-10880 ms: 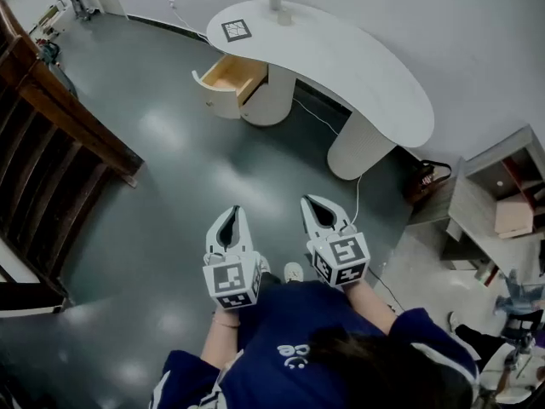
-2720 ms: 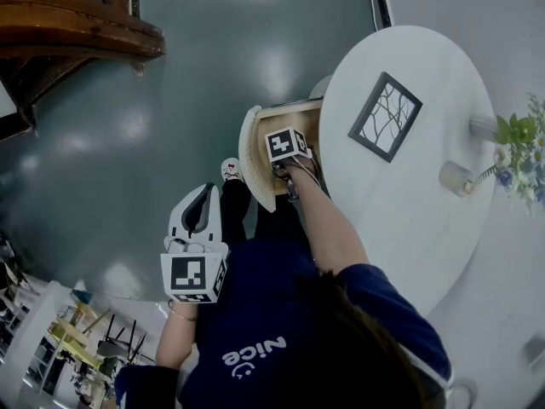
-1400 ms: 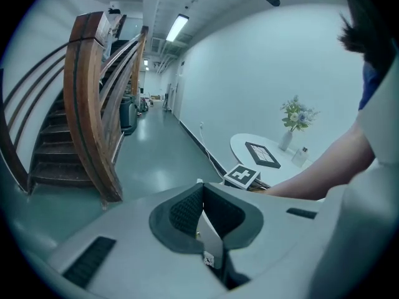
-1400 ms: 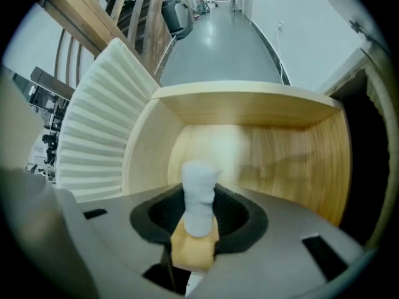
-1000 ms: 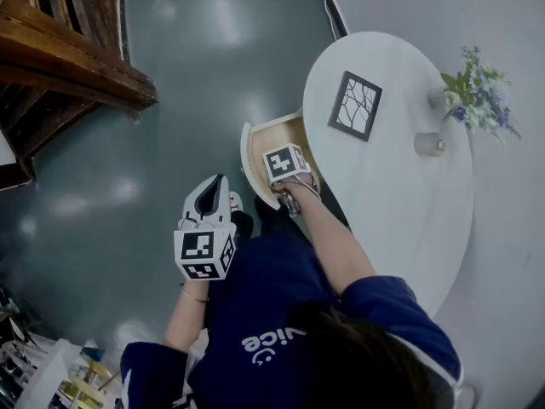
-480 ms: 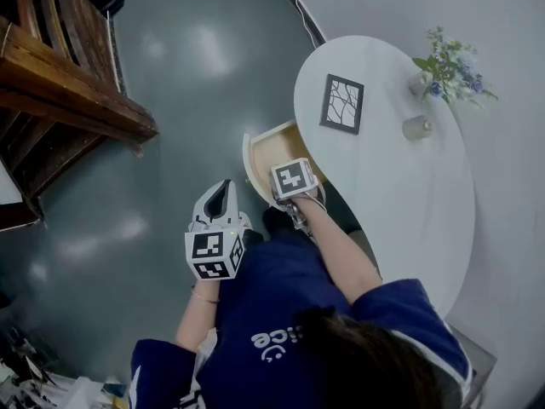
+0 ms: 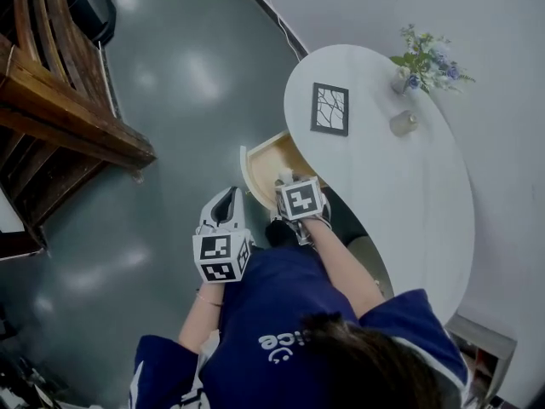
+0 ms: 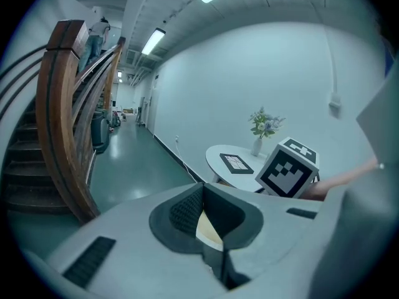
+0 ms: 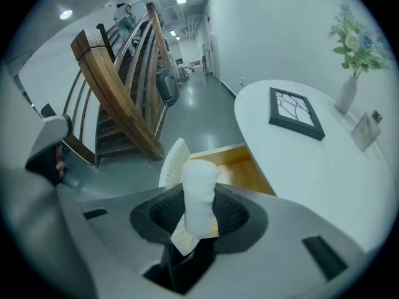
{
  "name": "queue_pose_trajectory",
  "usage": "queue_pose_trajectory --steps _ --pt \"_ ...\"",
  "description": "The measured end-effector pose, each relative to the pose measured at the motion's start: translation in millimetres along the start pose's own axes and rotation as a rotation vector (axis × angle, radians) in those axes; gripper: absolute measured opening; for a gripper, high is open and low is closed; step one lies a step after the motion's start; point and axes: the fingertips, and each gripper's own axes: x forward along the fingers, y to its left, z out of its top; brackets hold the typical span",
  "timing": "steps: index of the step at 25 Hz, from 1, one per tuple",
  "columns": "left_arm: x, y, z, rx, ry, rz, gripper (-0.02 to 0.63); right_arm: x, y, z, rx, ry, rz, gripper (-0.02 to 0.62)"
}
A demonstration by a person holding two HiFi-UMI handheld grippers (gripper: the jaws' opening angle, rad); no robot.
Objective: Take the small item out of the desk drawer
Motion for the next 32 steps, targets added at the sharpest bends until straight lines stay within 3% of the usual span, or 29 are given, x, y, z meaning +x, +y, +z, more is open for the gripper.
queue_pose_trajectory --steps 17,23,32 --pt "-7.9 -18.9 20.8 0.121 -0.037 -0.098 0.003 -90.5 -8.0 28.1 0.041 -0.316 -0.086 0.141" --pt "-9.5 -27.9 43.6 0.129 -0.094 -0.124 0.003 -129.3 -16.9 40.9 0.061 -0.46 -0.124 0.141" --pt "-13.3 -55.6 92.0 0.207 -0.212 -0.191 0.003 -192.1 -16.1 61.6 0.026 -0.7 -0.173 0.141"
